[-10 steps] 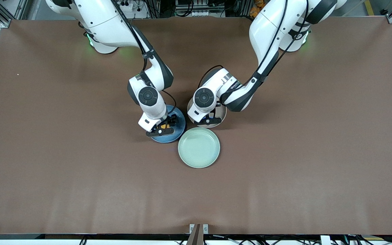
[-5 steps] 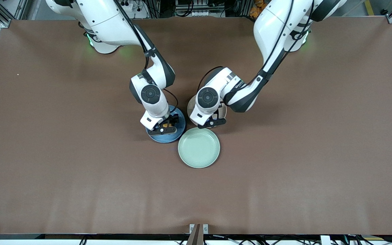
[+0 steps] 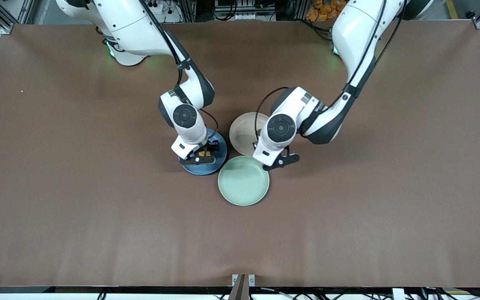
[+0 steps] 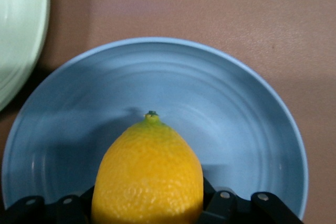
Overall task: Pick lemon and lettuce from blue and beige plates
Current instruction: 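Lift the lettuce with the left gripper while the right gripper lifts the lemon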
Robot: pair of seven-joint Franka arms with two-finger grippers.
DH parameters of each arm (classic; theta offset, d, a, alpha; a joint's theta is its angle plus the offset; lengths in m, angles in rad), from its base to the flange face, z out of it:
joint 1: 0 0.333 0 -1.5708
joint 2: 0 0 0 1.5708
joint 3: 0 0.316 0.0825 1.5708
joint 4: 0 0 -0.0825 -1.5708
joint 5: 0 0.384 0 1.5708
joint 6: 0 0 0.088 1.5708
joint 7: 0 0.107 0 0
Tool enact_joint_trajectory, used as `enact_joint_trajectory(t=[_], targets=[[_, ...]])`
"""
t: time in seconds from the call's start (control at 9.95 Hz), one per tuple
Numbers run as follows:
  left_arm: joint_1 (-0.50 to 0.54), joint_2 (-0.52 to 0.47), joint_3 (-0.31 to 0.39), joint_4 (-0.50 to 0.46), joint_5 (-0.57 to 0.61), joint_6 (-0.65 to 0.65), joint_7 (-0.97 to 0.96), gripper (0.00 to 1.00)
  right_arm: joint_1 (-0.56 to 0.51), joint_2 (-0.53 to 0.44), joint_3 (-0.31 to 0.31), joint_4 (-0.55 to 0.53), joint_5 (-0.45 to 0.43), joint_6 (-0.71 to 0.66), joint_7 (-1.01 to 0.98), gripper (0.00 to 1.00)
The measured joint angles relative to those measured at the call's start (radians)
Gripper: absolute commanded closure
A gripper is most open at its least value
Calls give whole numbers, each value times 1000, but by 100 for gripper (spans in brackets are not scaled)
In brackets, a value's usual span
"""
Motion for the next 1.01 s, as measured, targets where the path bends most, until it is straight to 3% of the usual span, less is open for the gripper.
enact_joint_trajectory(t=[0.6, 1.01], targets=[[148, -19, 12, 0, 59, -20, 216, 100, -61, -6, -14, 233, 0, -306, -9, 55], [237, -19, 15, -1, 110, -22, 391, 100, -138, -7, -15, 358, 0, -431, -74, 56]])
